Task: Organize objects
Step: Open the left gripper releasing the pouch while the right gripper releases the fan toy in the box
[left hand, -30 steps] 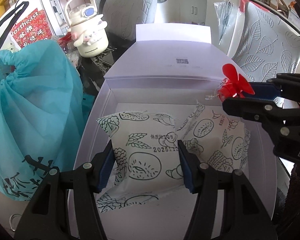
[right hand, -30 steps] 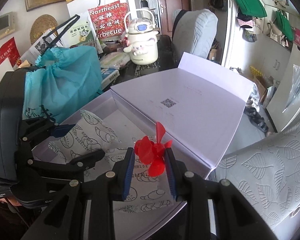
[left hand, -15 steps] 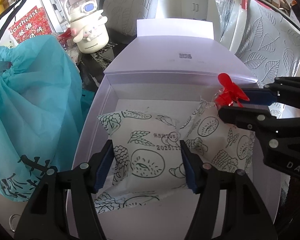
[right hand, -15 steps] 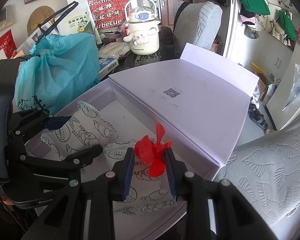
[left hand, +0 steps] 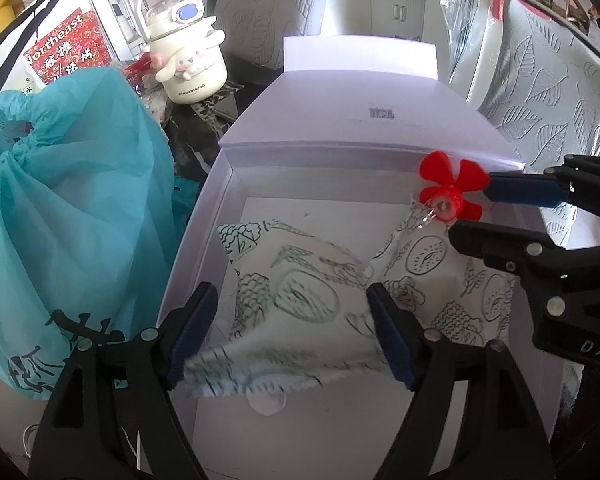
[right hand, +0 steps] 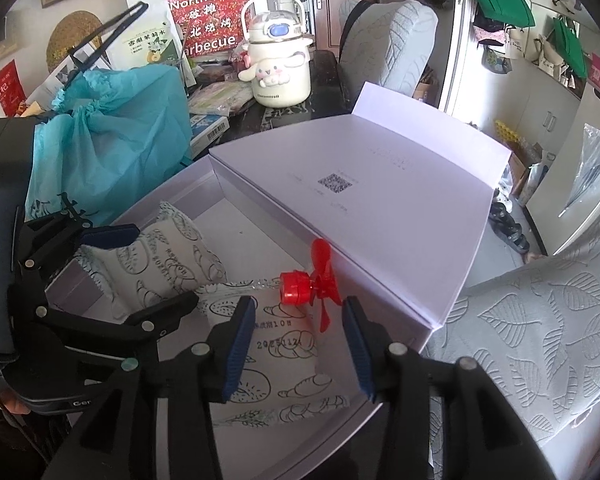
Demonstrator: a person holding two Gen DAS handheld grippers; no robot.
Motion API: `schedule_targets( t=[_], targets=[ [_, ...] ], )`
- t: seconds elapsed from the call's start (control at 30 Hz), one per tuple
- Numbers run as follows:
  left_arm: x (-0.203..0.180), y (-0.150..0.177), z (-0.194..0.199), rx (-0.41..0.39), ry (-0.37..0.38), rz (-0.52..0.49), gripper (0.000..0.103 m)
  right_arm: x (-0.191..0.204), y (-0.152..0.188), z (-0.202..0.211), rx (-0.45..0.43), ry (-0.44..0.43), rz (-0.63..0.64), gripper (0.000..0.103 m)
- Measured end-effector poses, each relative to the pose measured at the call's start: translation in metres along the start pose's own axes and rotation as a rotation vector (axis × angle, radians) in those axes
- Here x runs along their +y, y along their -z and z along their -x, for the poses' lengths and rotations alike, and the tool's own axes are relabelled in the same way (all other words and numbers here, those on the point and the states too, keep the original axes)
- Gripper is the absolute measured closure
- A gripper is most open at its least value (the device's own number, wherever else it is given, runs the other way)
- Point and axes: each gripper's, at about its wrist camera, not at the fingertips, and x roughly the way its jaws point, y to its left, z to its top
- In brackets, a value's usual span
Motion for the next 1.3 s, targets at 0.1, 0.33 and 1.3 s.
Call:
schedule_targets(
  t=[0.1, 0.33, 1.3],
  targets=[
    [0.001, -0.002, 0.007, -0.022, 0.007, 0.006, 0.027, 0.001, -0.001, 0.007, -0.017, 0.011, 0.004, 0.057],
    [0.007, -0.005, 0.022, -0.068, 0.025, 0.030, 0.027, 0.003, -0.005, 0.025, -0.062, 0.026, 0.000, 0.057],
    [0.027, 0.013, 0.139, -0.198, -0.029, 0.087, 0.023, 0.036, 0.018, 0.122, -0.182, 0.061, -0.030, 0.040]
  ],
)
